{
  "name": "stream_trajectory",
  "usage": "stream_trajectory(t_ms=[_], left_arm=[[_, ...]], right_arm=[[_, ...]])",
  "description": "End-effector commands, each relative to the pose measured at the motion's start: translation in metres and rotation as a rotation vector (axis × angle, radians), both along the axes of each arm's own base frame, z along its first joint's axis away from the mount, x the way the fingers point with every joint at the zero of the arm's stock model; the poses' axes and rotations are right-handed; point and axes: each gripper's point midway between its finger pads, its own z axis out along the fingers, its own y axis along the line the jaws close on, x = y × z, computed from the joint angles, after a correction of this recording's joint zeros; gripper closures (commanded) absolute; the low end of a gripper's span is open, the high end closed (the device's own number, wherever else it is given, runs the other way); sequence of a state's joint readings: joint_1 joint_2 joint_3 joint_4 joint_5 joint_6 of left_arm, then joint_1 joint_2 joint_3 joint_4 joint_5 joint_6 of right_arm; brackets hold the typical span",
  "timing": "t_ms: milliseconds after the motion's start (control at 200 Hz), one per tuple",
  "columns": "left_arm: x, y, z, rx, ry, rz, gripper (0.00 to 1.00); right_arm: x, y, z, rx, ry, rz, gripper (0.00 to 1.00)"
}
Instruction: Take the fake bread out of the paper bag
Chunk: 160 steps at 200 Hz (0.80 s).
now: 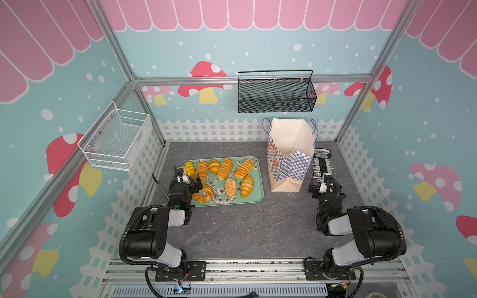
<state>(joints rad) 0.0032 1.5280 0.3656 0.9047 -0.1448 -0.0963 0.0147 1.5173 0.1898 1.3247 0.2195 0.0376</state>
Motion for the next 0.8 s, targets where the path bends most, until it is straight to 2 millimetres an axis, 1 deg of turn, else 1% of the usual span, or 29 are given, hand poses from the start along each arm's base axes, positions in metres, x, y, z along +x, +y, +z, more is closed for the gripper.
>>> stream_trajectory(t_ms=[0, 795], left_arm=[[0.0025, -0.0008, 0.0023, 0.015, -0.003, -0.003, 0.01], [0.0025, -0.001, 0.0023, 0.016, -0.002, -0.003, 0.01]], right_arm=[[-0.0007, -0.0026, -0.0005, 0.003, 0.0, -0.013, 0.02], [0.0004, -0.0025, -0.0011, 0.003, 0.004, -0.013, 0.02]])
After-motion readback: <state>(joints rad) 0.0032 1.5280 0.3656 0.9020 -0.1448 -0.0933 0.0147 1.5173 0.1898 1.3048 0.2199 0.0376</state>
